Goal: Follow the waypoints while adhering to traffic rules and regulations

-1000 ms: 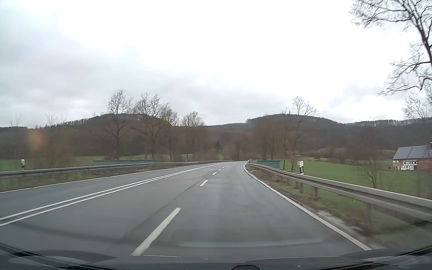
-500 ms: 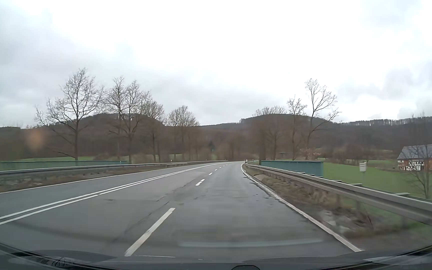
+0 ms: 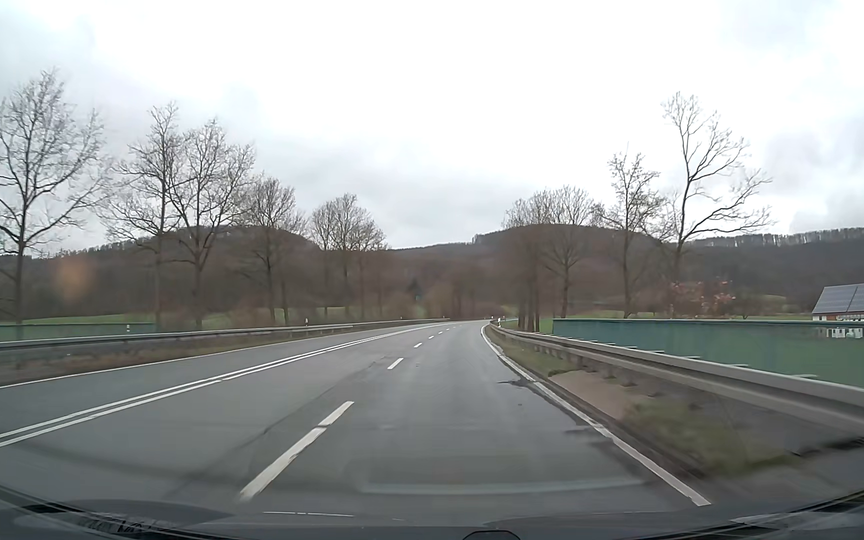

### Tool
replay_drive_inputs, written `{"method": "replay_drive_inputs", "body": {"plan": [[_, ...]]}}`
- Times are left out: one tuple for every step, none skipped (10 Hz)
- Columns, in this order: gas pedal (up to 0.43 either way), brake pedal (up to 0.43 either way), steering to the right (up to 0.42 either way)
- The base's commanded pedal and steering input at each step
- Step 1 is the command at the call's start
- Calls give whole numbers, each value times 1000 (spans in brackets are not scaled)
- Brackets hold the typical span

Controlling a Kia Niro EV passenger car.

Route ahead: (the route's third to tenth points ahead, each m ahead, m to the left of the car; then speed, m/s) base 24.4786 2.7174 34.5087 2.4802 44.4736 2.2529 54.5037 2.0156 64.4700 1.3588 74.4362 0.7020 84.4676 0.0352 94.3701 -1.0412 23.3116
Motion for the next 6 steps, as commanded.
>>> {"method": "replay_drive_inputs", "body": {"plan": [[390,0,1],[390,0,1],[390,0,1],[390,0,3],[378,0,5],[378,0,6]]}}
